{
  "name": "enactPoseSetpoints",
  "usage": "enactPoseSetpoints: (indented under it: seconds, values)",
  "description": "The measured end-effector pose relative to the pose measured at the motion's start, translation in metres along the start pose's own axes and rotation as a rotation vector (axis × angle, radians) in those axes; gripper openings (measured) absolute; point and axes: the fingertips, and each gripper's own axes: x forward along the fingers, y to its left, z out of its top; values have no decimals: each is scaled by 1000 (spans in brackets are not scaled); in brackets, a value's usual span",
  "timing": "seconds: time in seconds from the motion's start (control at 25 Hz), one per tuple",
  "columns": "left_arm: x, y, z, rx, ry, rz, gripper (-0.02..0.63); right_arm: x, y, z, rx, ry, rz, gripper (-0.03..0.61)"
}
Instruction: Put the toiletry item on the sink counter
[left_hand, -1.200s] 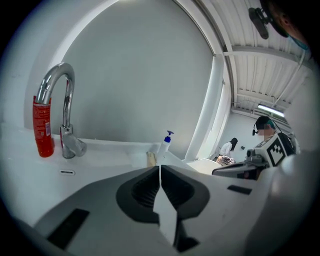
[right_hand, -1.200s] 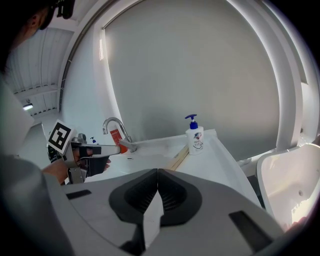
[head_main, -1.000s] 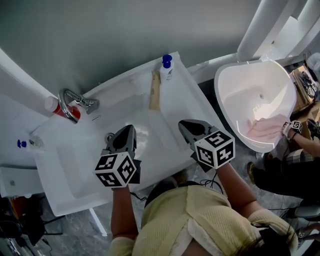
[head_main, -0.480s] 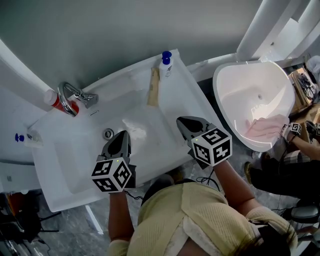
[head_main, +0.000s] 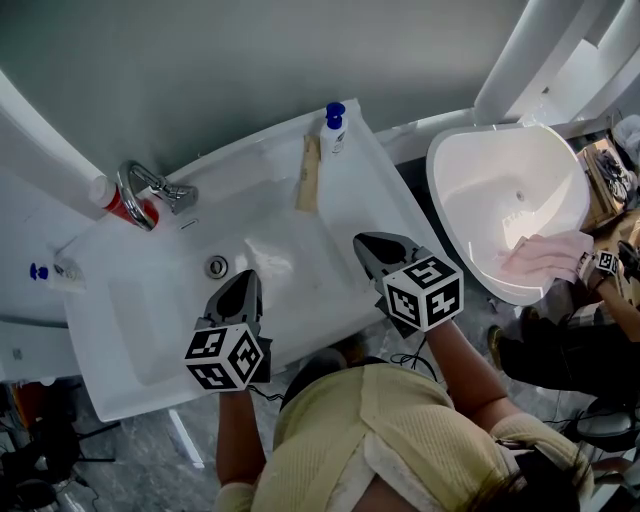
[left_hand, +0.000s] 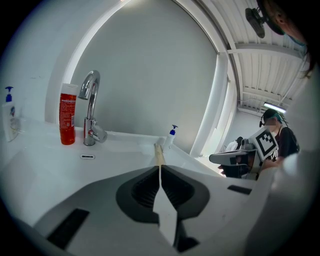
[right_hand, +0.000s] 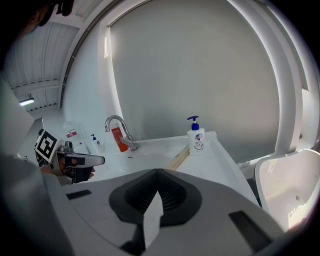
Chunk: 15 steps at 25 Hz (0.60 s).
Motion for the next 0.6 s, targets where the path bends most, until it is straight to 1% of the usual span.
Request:
enactPoseSetpoints:
  seconds: [0.24,0.6]
  values:
    - [-2,8,-5,-26,8,18,46,2,-1,-1,5,2,-2,25]
    - [3,5,-9,-25,34,2,46,3,-7,-2,12,9,-6,25]
